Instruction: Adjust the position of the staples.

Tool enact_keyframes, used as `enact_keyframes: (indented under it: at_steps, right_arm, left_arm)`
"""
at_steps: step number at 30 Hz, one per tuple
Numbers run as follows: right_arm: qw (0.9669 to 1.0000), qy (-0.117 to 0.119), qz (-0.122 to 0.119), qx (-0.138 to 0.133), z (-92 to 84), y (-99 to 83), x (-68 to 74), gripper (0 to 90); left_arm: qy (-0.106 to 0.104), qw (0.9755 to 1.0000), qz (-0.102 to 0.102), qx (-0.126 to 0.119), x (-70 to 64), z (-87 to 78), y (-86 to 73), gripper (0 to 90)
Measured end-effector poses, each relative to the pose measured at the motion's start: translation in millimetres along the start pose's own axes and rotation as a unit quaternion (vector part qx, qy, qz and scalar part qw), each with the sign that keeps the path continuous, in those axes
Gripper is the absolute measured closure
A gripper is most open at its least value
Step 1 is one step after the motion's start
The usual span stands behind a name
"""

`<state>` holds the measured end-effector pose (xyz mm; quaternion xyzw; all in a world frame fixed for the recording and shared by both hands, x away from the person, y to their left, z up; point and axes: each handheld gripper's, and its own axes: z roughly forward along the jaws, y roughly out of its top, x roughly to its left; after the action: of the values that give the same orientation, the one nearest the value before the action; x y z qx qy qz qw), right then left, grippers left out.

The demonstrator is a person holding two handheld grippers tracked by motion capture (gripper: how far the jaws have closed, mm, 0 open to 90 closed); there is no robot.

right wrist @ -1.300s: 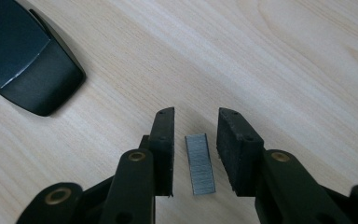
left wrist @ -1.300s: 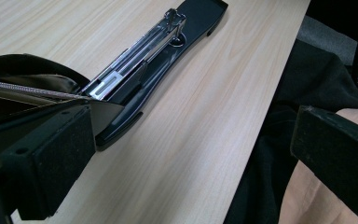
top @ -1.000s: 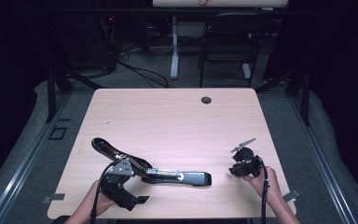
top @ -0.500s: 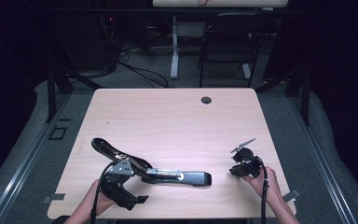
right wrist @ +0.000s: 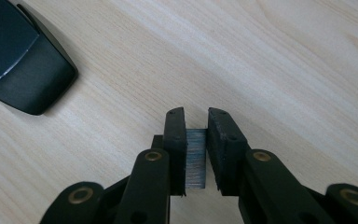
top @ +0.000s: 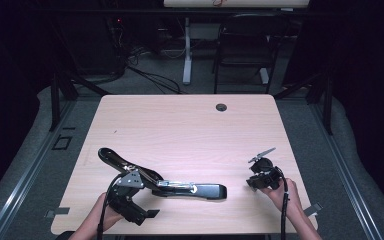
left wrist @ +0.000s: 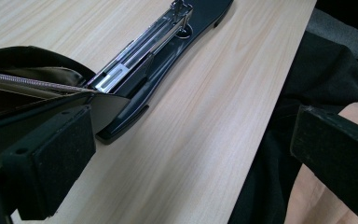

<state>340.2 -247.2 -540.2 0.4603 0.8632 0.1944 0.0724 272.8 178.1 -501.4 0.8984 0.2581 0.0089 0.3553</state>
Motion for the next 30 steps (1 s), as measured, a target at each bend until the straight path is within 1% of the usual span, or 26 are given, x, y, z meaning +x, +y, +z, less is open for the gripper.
enact_keyframes:
  at_steps: [1, 2, 3, 5, 9, 10, 13, 15, 16, 18, 22, 23, 25, 27, 29, 30]
  right_arm:
    - [1.0000, -0.005, -0.002, -0.002, -1.2, 0.2, 0.3, 77.9]
    - [1.0000, -0.005, -0.002, -0.002, -1.2, 0.2, 0.3, 77.9]
    - [1.0000, 0.002, -0.001, -0.007, -1.5, 0.3, 1.0, 78.0]
    - [0.9999, -0.001, -0.003, -0.010, -3.3, 0.8, 1.5, 78.0]
    - [0.9998, 0.004, -0.004, -0.020, -6.2, 1.5, 2.5, 78.0]
    - [0.9997, 0.000, -0.003, -0.025, -6.6, 1.4, 3.1, 78.0]
    - [0.9997, -0.001, -0.009, -0.024, -8.2, 1.8, 3.1, 78.0]
    - [0.9995, -0.001, -0.007, -0.030, -8.4, 1.7, 3.9, 78.0]
    - [0.9996, -0.003, -0.011, -0.027, -9.6, 2.1, 3.8, 78.0]
    - [0.9994, 0.003, -0.010, -0.033, -9.8, 2.3, 5.0, 78.0]
    - [0.9992, 0.001, -0.015, -0.037, -11.1, 2.5, 6.3, 78.0]
    - [0.9992, 0.000, -0.020, -0.034, -12.1, 3.0, 6.4, 78.1]
    - [0.9991, 0.004, -0.020, -0.037, -12.1, 3.3, 7.8, 78.1]
    - [0.9990, 0.001, -0.025, -0.037, -13.1, 3.3, 8.2, 78.1]
    - [0.9989, 0.003, -0.023, -0.041, -13.2, 3.4, 9.2, 78.0]
    - [0.9989, 0.004, -0.024, -0.040, -13.2, 3.4, 9.4, 78.0]
  left_arm:
    - [0.000, 1.0000, 0.000, 0.000, -0.1, 0.1, 0.0, 0.0]
    - [0.000, 1.0000, 0.001, 0.000, -0.1, 0.0, 0.0, 0.0]
    - [0.001, 1.0000, 0.000, 0.000, -0.3, -0.1, 0.1, 0.0]
    - [0.001, 1.0000, 0.000, 0.000, -0.2, -0.1, 0.1, 0.0]
    - [0.001, 1.0000, 0.000, 0.000, -0.2, 0.0, 0.1, 0.0]
    - [0.001, 1.0000, 0.001, 0.001, -0.2, 0.1, 0.1, 0.0]
    - [0.002, 1.0000, 0.002, 0.002, -0.3, 0.3, 0.0, 0.0]
    - [0.001, 1.0000, 0.002, 0.001, -0.3, 0.3, 0.0, 0.0]
    - [0.001, 1.0000, 0.002, 0.001, -0.2, 0.1, 0.0, 0.0]
    - [-0.001, 1.0000, 0.000, -0.002, 0.1, -0.7, -0.1, 0.0]
    - [0.000, 1.0000, -0.002, -0.005, 0.3, -1.5, -0.6, 0.0]
    - [-0.001, 1.0000, -0.002, -0.005, 0.1, -1.5, -0.6, 0.0]
    - [-0.002, 1.0000, -0.003, -0.006, -0.3, -1.7, -0.6, 0.0]
    - [-0.002, 1.0000, -0.003, -0.006, -1.0, -1.6, -0.6, 0.0]
    - [0.001, 1.0000, -0.003, -0.006, -1.7, -1.9, -0.4, 0.0]
    - [0.000, 1.0000, -0.004, -0.008, -1.8, -2.1, -0.3, 0.0]
